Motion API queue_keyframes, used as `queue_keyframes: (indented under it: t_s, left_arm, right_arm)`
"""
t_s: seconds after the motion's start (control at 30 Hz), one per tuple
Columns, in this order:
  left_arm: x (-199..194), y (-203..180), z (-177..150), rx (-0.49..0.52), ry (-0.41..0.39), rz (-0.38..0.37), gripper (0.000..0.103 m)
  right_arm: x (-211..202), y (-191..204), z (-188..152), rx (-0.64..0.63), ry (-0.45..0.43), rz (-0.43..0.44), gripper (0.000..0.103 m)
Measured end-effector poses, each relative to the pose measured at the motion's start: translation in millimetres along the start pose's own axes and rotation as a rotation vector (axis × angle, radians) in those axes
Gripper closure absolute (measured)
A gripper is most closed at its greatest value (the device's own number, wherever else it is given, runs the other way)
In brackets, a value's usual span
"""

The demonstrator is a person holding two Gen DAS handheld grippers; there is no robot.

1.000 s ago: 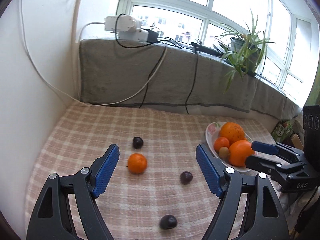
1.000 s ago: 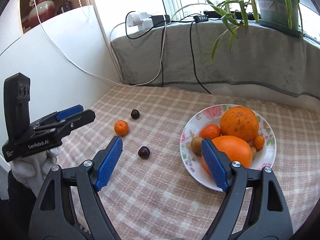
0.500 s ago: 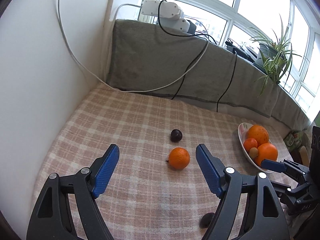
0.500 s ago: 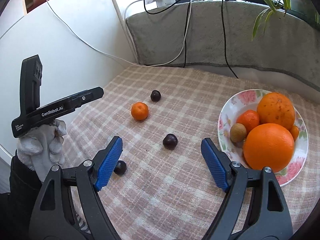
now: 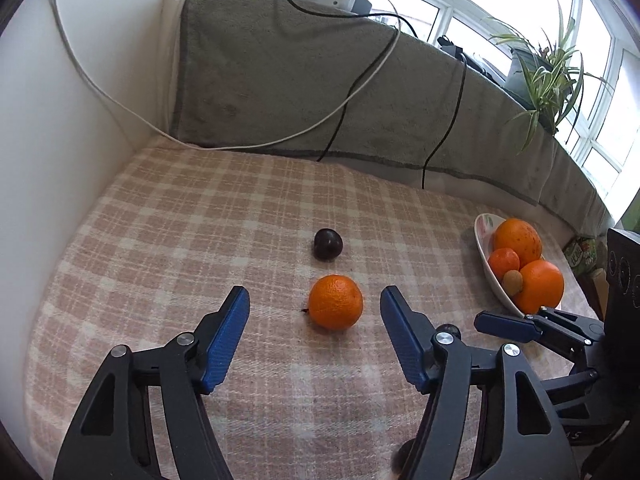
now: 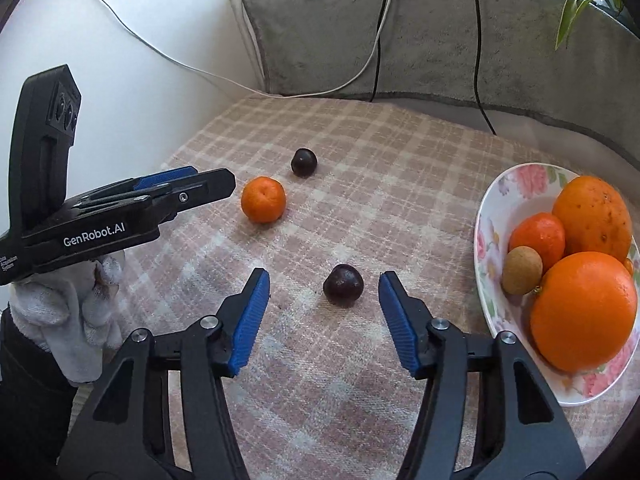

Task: Organize fruits
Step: 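Move the right gripper back toward the dark plum on the cloth, then close the right gripper around the dark plum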

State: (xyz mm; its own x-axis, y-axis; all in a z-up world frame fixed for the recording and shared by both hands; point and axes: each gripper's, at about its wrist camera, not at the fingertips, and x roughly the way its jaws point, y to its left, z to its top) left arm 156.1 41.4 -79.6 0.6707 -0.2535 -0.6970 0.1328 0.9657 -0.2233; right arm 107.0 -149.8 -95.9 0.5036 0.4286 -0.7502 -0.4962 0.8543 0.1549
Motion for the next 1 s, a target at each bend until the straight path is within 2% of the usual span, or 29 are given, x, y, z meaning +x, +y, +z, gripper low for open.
queue_keyframes:
  t_s: [0.13,0.57,0.63,0.73,0.9,1.0]
  left_arm:
    - [11.3,-4.4,-0.5,0.019,0.022,0.002,0.042]
    - [32.9,-12.0,-2.0,0.047,0.059,0.021,0.050]
    - [34.7,-12.5,-1.6,0.049,0.060,0.023,0.056]
    - [36.2,-13.4,-1.8,0.055,0.063,0.021,0.059]
    - [36.4,-15.5,-1.0,0.067,0.057,0.011,0.069]
    - [35.8,-16.8,-1.4,0.076,0.052,0.019,0.069]
  right_arm:
    - [10.4,-3.3,0.1,0.001,0.029,-0.014,0.051]
    - [26.8,-4.9,-0.7,-0.016,0.050,-0.015,0.055]
    - [28.6,-5.3,-0.5,-0.016,0.053,-0.018,0.055]
    - [29.1,-5.3,-0.3,-0.016,0.052,-0.021,0.057]
    - [31.3,-6.5,1.6,-0.024,0.055,-0.032,0.069]
    - [30.8,-7.7,1.6,-0.022,0.054,-0.039,0.076]
